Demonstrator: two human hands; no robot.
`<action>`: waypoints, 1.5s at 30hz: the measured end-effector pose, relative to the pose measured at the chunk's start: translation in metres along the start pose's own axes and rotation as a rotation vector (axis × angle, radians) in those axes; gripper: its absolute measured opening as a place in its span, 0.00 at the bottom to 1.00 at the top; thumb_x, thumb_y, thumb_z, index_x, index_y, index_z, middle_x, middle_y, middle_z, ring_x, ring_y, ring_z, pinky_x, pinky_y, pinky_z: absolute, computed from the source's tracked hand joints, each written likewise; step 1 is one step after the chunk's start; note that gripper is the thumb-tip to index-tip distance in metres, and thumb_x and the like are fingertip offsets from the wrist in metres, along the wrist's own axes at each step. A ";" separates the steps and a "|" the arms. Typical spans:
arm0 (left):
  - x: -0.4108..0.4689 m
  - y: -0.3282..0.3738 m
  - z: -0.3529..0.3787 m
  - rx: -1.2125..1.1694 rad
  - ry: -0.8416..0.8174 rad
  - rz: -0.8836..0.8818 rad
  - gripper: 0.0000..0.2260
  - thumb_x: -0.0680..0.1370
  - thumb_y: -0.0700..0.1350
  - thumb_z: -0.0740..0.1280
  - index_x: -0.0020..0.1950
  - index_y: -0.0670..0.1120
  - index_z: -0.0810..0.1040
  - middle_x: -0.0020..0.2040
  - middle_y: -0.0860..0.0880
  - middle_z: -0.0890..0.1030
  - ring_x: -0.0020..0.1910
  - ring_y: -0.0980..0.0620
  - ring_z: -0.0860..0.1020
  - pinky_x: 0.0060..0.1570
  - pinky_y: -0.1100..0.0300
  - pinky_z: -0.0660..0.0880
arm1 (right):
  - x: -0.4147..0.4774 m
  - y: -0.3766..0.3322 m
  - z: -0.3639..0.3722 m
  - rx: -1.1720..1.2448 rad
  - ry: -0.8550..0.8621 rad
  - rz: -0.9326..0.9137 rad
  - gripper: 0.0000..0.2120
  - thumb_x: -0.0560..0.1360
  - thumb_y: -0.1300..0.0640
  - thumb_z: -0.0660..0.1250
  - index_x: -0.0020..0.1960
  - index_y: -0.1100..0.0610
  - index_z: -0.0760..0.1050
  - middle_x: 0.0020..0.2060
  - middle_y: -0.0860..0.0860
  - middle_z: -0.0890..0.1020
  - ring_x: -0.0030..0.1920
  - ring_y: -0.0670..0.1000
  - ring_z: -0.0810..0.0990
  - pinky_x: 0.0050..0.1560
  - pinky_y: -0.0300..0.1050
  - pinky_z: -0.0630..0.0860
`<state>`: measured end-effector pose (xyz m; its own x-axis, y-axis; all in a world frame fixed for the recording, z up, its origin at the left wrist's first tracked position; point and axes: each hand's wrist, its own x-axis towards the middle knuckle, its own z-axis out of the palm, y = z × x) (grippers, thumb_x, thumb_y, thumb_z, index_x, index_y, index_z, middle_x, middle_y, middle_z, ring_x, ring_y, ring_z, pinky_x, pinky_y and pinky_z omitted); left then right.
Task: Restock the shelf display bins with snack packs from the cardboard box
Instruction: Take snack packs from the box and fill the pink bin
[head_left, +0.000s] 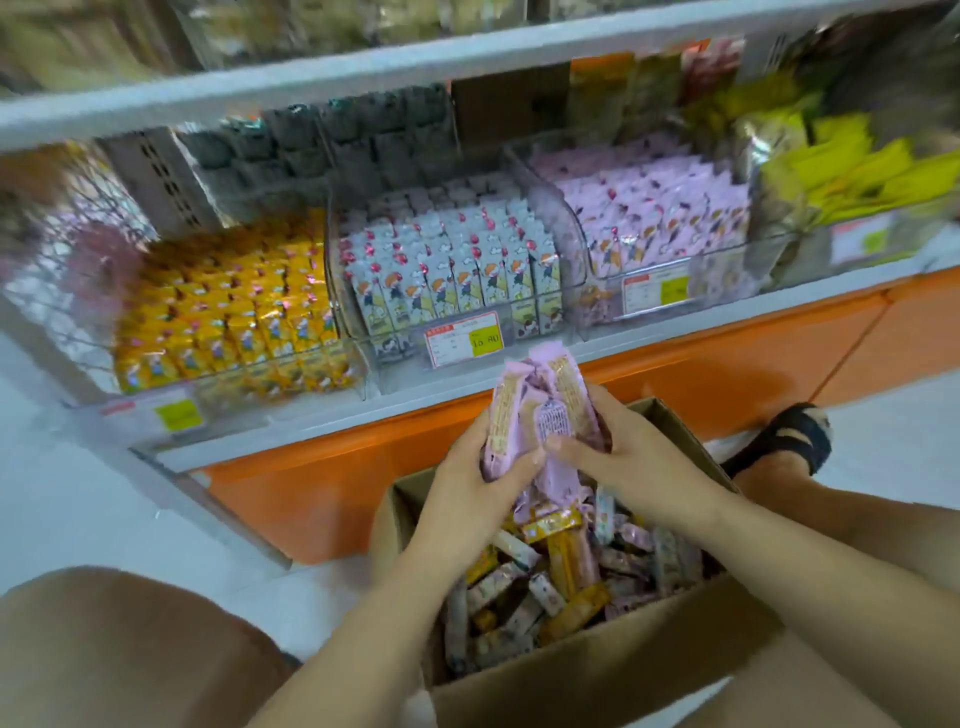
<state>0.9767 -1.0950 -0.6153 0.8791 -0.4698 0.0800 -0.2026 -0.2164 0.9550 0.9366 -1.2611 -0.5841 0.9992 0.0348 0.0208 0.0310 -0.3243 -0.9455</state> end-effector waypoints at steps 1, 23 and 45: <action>0.002 0.008 -0.004 -0.002 0.011 0.021 0.26 0.75 0.55 0.67 0.72 0.60 0.66 0.65 0.67 0.73 0.64 0.70 0.70 0.56 0.77 0.67 | 0.000 -0.012 -0.003 -0.020 0.017 -0.020 0.23 0.78 0.54 0.64 0.57 0.29 0.57 0.52 0.20 0.65 0.49 0.17 0.65 0.46 0.16 0.64; 0.260 0.145 0.039 0.272 -0.137 0.049 0.16 0.79 0.52 0.66 0.65 0.55 0.68 0.51 0.64 0.72 0.54 0.59 0.74 0.41 0.75 0.67 | 0.152 -0.032 -0.173 0.248 0.487 0.082 0.09 0.79 0.50 0.63 0.55 0.43 0.64 0.45 0.41 0.72 0.44 0.43 0.68 0.52 0.43 0.66; 0.257 0.144 0.058 0.265 0.336 0.223 0.20 0.77 0.44 0.67 0.67 0.57 0.68 0.59 0.56 0.73 0.48 0.57 0.77 0.47 0.56 0.77 | 0.145 -0.019 -0.234 0.049 0.648 -0.060 0.23 0.75 0.59 0.69 0.68 0.50 0.69 0.52 0.48 0.79 0.51 0.49 0.78 0.46 0.41 0.74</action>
<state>1.1487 -1.2970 -0.4742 0.8836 -0.2367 0.4040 -0.4666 -0.3730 0.8019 1.0874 -1.4707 -0.4869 0.8097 -0.5304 0.2510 0.1009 -0.2955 -0.9500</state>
